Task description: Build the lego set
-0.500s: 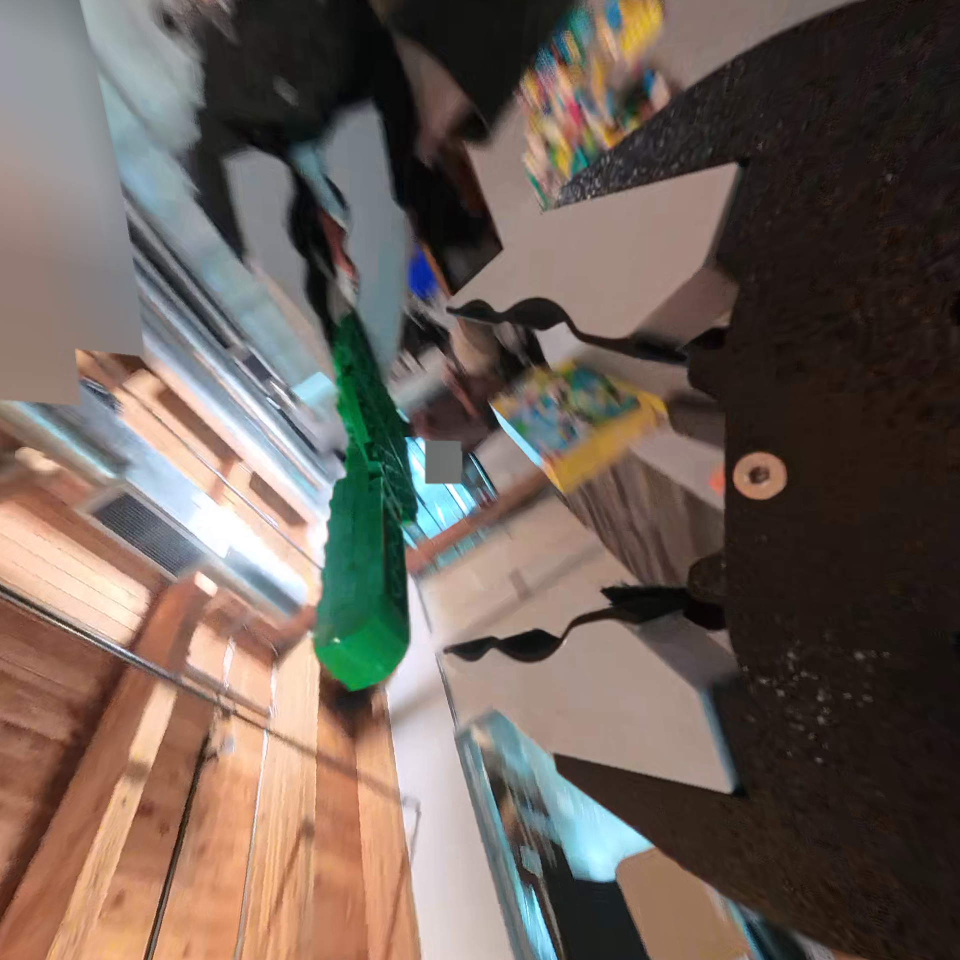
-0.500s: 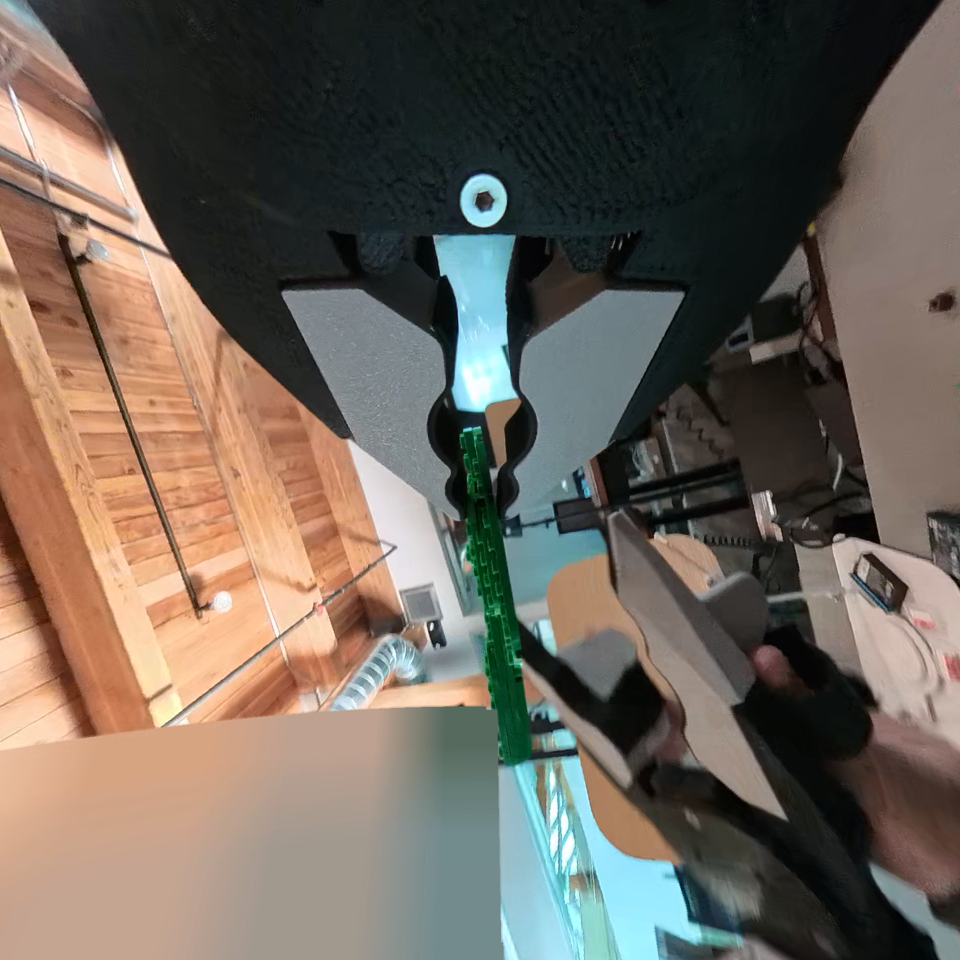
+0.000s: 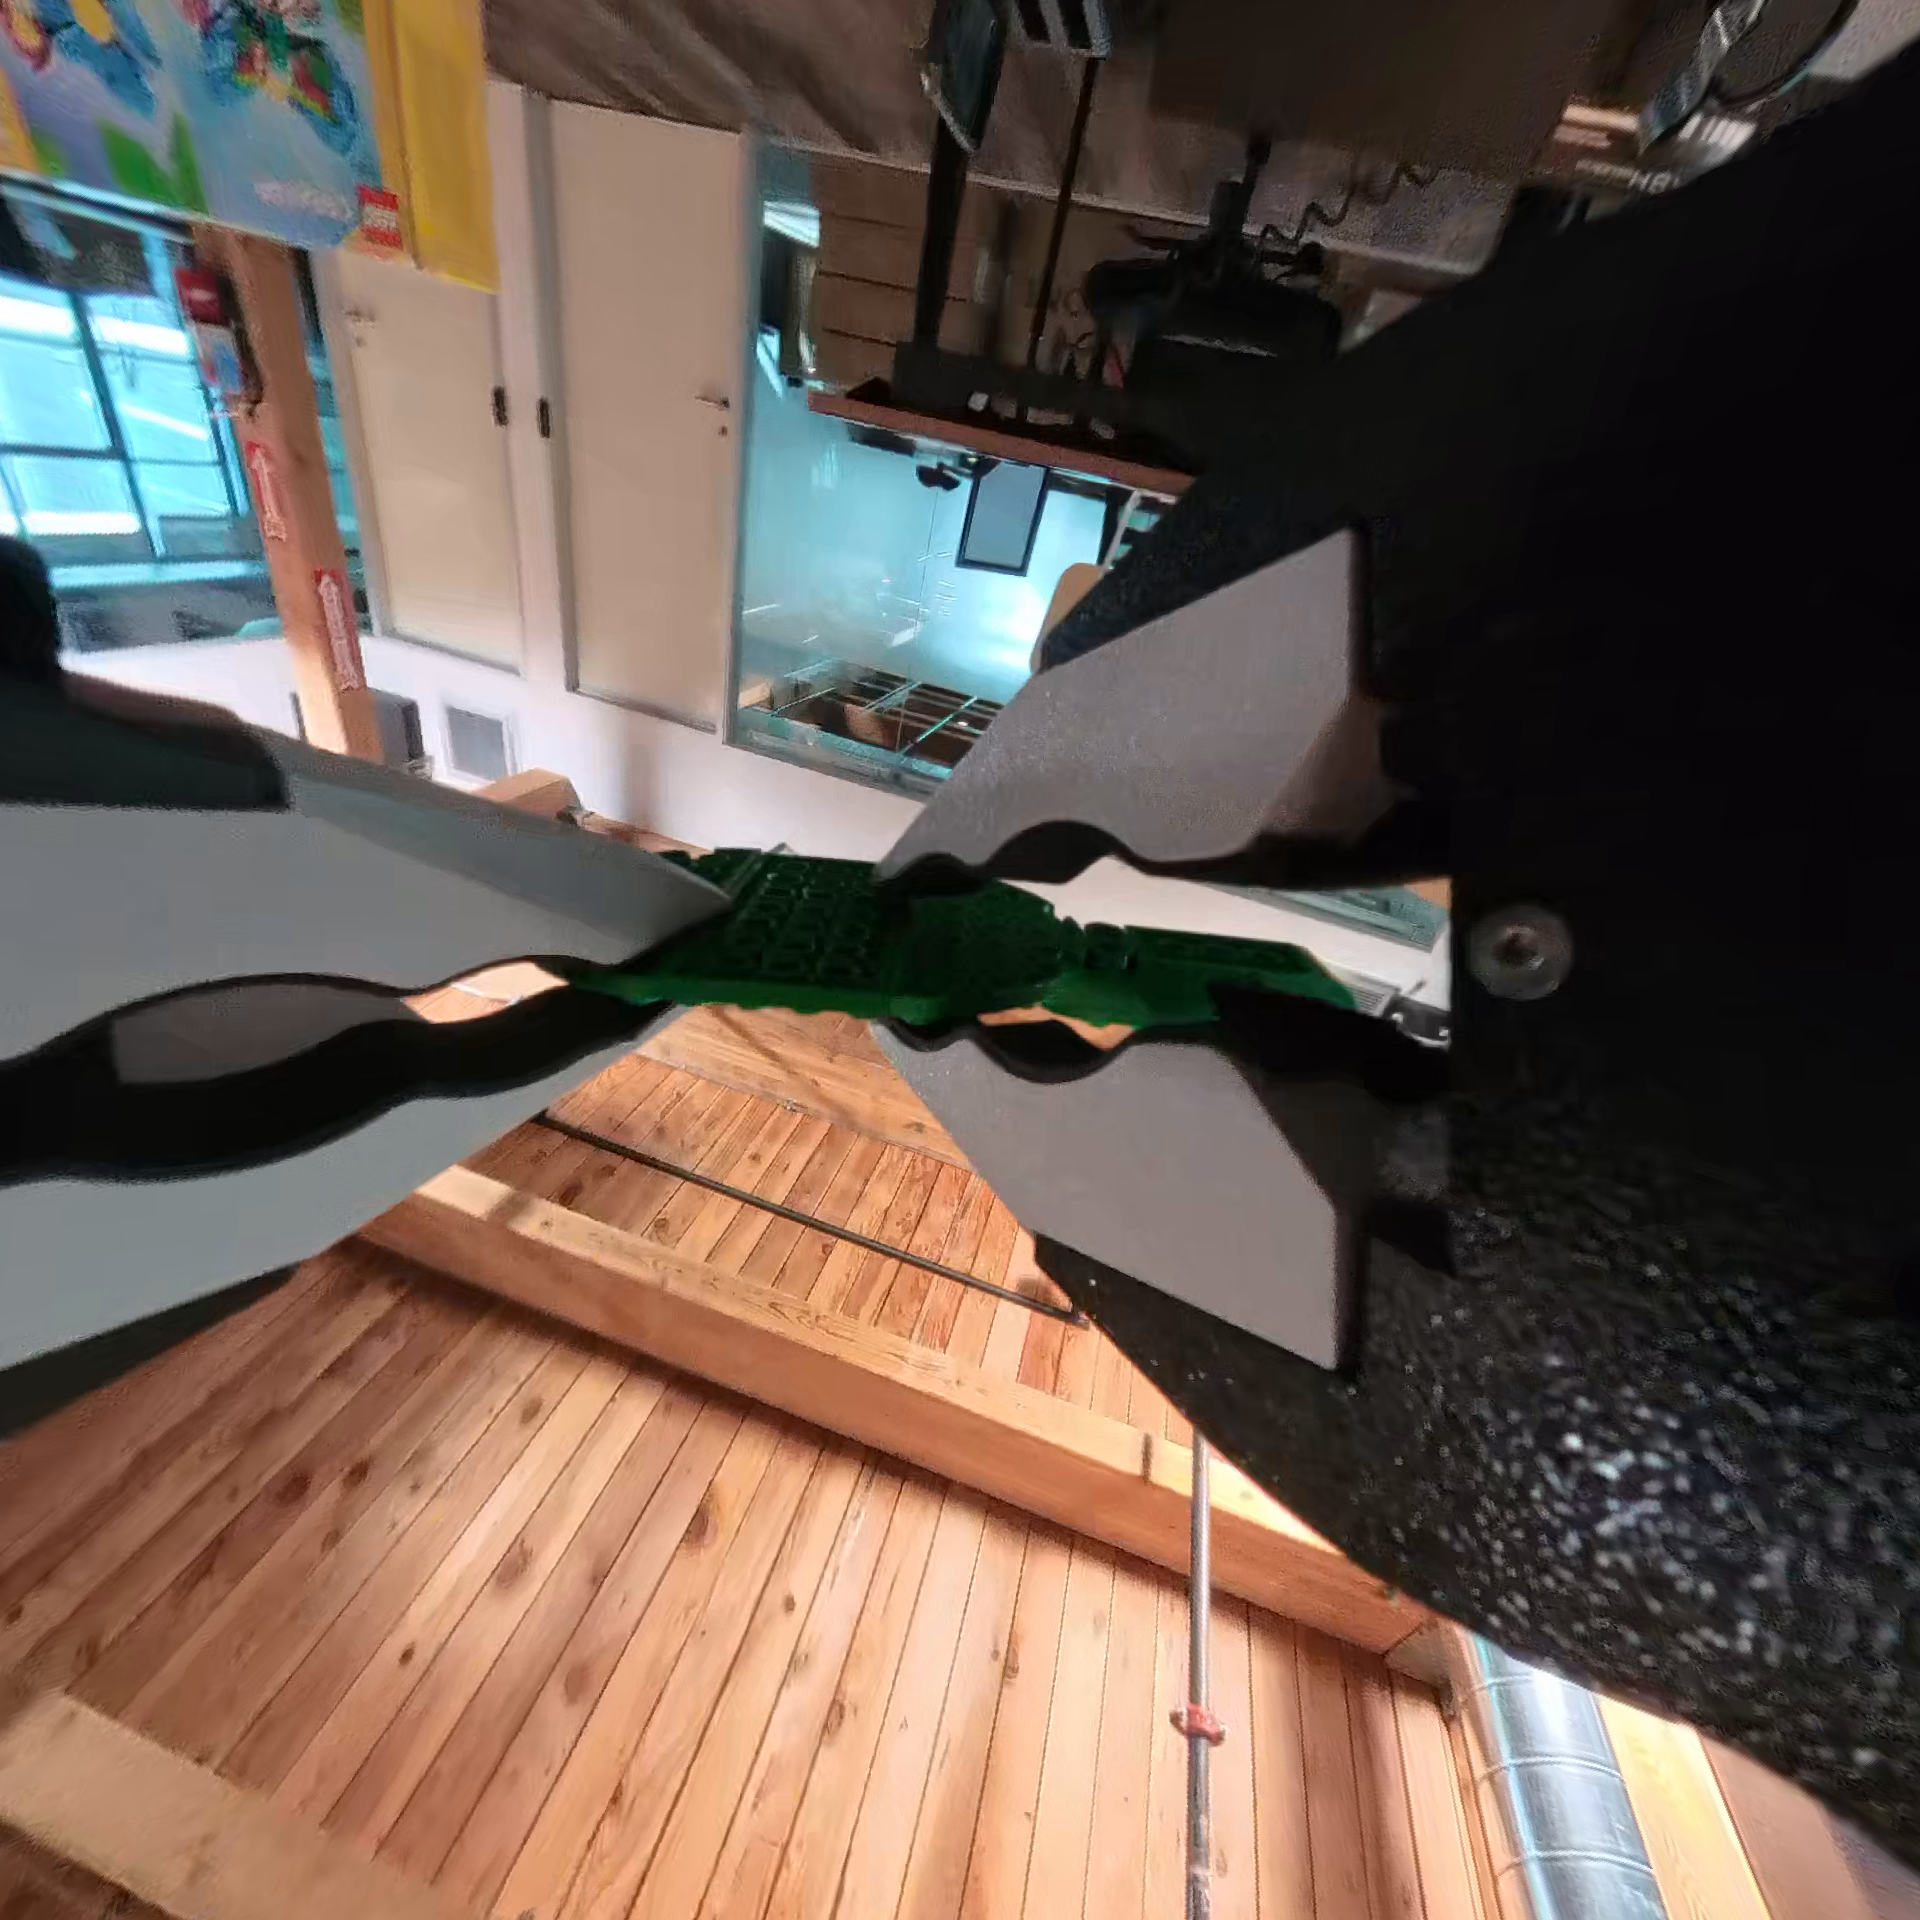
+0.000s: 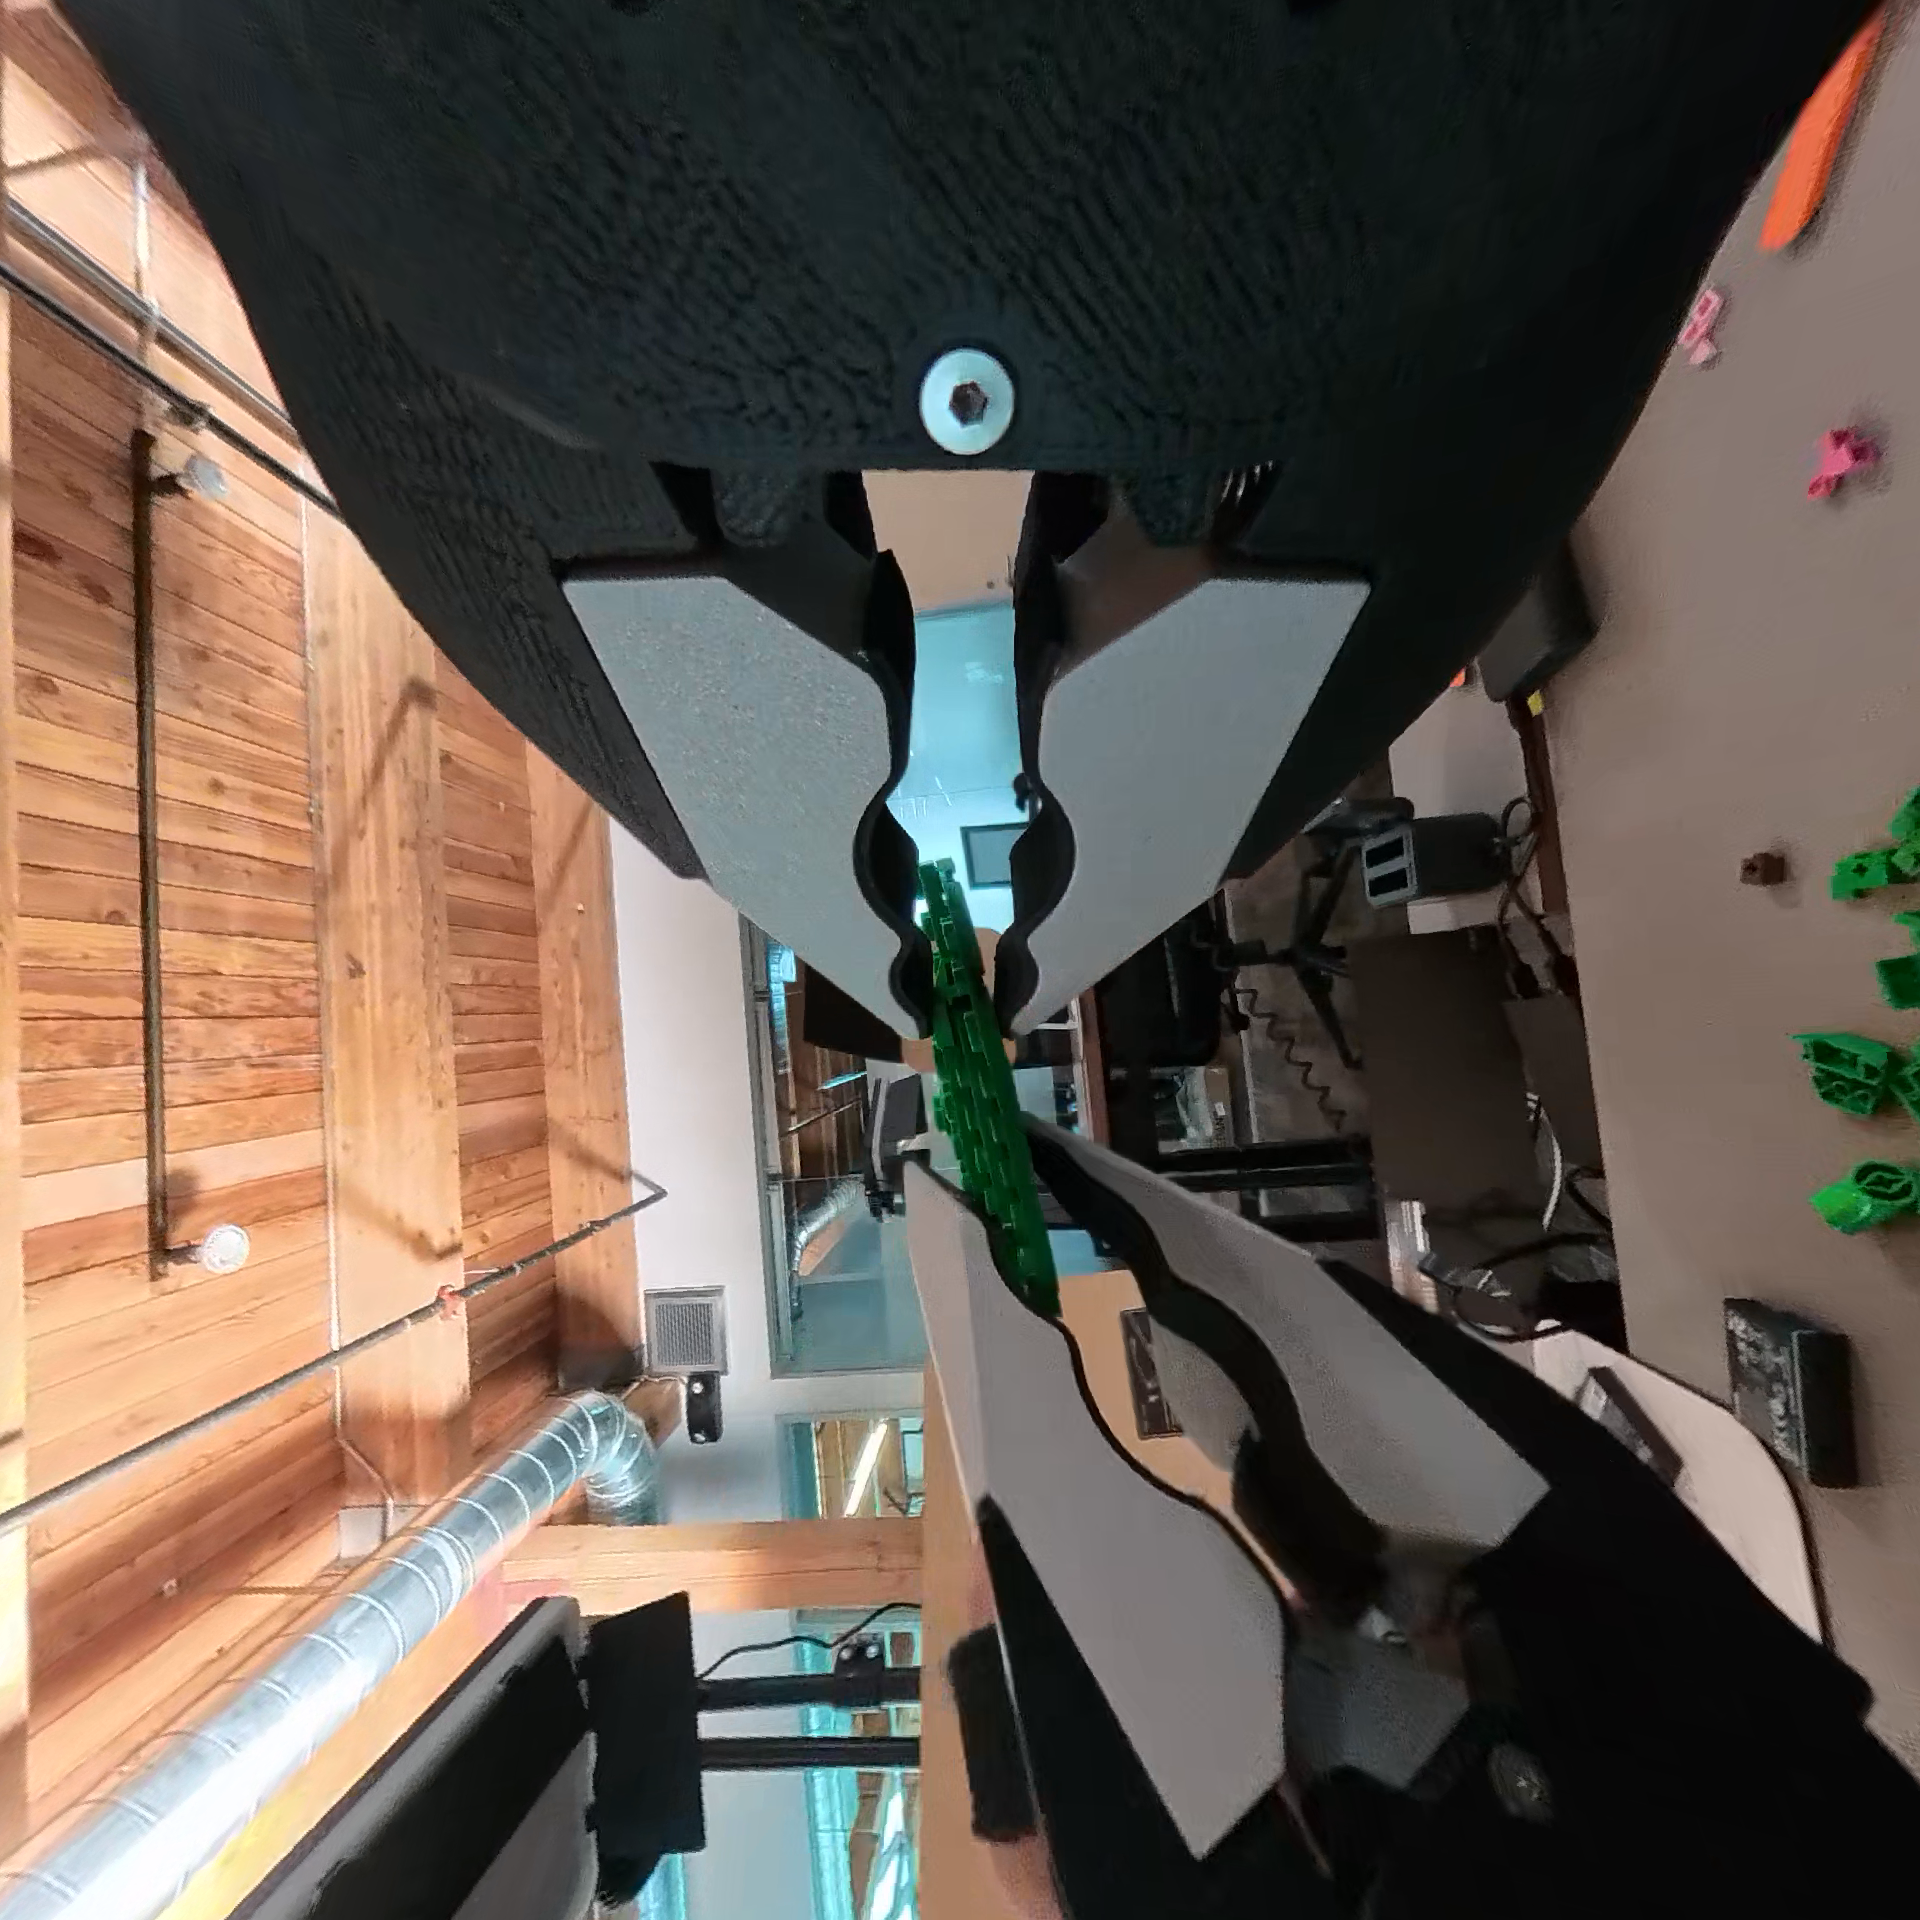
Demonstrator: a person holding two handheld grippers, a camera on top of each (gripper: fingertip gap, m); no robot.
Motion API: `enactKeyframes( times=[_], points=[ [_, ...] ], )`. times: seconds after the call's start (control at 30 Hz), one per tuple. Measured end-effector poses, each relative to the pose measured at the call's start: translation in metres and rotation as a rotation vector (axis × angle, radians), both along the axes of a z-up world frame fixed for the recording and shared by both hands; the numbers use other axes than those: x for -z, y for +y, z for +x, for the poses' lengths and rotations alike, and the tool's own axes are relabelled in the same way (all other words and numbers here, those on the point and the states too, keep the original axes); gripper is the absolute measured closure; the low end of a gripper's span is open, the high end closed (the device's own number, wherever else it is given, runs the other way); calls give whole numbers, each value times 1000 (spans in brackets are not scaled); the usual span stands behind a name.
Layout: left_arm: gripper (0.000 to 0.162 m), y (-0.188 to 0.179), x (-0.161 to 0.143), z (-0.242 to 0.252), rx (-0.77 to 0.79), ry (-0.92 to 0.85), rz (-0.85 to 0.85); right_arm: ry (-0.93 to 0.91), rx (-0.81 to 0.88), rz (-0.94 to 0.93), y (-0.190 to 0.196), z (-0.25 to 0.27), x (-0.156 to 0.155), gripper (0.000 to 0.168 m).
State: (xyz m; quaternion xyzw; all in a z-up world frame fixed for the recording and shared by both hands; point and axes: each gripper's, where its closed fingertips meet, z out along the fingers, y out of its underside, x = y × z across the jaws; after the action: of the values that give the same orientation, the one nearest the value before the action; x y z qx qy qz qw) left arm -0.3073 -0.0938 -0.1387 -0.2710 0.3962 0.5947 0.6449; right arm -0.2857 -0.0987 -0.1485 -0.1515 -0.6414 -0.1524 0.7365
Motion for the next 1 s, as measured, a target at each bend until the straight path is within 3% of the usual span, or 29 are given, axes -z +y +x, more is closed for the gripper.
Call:
enactKeyframes(
  times=[0.1, 0.2, 0.27, 0.4, 0.47, 0.57, 0.67, 0.73, 0.83, 0.93, 1.0],
  points=[
    [147, 3, 4, 0, 28, -40, -39, -16, -28, -24, 3, 0, 5, 157],
    [152, 8, 8, -5, 17, -49, -56, -27, -91, -184, 7, 11, 11, 140],
    [153, 12, 12, -10, 7, -55, -77, 14, -134, -289, 9, 26, 4, 133],
    [153, 15, 26, -13, 5, -105, -120, 175, -203, -335, 7, 59, -23, 132],
    [152, 12, 52, -1, 57, -177, -179, 258, -225, -340, 7, 72, -36, 135],
    [153, 9, 132, 28, 45, -224, -419, 410, -200, -333, 19, 84, -55, 143],
    [153, -14, 187, 57, 23, -146, -510, 563, -173, -396, 45, 80, -58, 153],
    [153, -27, 204, 65, 34, -181, -521, 619, -192, -548, 68, 64, -34, 155],
    [153, -39, 209, 72, 49, -131, -482, 650, -214, -799, 99, 41, 42, 157],
    [153, -38, 218, 80, 121, -155, -514, 505, -36, -810, 119, 33, 129, 162],
    [153, -35, 219, 86, 152, -106, -489, 482, 34, -798, 123, 36, 157, 162]
  ],
)
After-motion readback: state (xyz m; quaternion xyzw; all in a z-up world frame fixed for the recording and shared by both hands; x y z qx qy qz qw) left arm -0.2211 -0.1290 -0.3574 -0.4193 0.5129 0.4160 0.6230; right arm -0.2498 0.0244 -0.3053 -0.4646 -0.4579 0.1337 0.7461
